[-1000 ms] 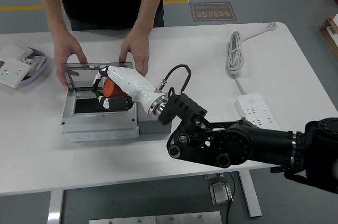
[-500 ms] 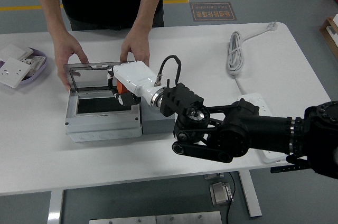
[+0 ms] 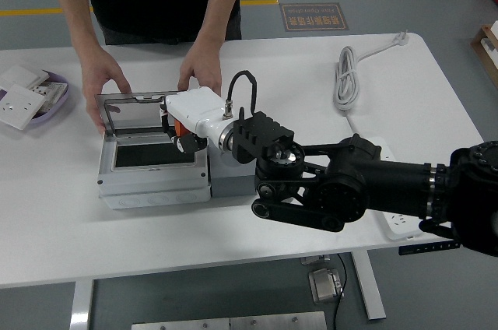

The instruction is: Pick up the cylinder from the cube,place it in the box,flap close box

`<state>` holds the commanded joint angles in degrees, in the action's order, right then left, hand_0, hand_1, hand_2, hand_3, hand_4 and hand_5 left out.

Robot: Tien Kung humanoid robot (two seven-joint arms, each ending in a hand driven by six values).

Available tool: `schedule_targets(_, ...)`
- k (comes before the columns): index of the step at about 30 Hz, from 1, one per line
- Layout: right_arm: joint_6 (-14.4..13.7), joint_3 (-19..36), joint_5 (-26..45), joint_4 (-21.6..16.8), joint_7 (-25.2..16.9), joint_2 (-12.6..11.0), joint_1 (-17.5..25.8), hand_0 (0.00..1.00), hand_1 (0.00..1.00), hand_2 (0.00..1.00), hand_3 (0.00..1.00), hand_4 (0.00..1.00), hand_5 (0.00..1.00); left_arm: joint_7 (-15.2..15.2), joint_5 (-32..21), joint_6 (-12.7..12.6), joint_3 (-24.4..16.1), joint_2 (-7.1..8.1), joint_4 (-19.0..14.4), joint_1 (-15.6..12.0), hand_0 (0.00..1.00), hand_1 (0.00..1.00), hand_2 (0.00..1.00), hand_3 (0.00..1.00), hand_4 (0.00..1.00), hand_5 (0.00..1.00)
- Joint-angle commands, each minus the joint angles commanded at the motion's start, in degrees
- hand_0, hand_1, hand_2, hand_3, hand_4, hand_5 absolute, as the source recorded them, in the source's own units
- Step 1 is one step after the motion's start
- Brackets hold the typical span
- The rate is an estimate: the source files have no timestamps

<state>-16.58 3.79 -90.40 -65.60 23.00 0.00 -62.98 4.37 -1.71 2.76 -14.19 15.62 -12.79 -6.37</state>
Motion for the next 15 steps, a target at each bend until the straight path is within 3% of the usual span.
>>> schedule_targets(5,0.21,0.5,0.97,-0.4,-0.56,0.0,0.0,0.002,0.213,0.387,0.273,0.002,0.002,0.01,-0.01,-0.01,0.05,0.0,0.0,-0.03,0.629,0.647,0.625,0.668,0.722,0.253)
schedule_targets(6,0.44,0.7,1.17,-0.45,-0.69,0.0,0.03,0.079,0.3,0.399,0.291,0.002,0.002,0.02,-0.01,-0.01,0.05,0.0,0.0,-0.02,0.629,0.647,0.625,0.668,0.722,0.253)
schedule_targets(11,0.99,1.33,1.92,-0.42,-1.25,0.0,0.21,0.079,0.3,0.399,0.291,0.002,0.002,0.03,0.01,-0.01,0.08,-0.01,-0.01,0.08,0.629,0.647,0.625,0.668,0.722,0.253)
schedule_targets(12,1.11,1.49,2.14,-0.37,-1.44,0.0,0.26,0.22,0.381,0.415,0.307,0.107,0.002,0.02,0.01,0.0,0.12,-0.02,-0.02,0.11,0.629,0.647,0.625,0.668,0.722,0.253)
schedule_targets(15,1.56,2.01,3.11,-0.14,-2.02,0.0,0.47,0.22,0.381,0.415,0.307,0.107,0.002,0.03,0.0,0.01,0.18,-0.05,-0.02,0.21,0.629,0.647,0.625,0.668,0.722,0.253)
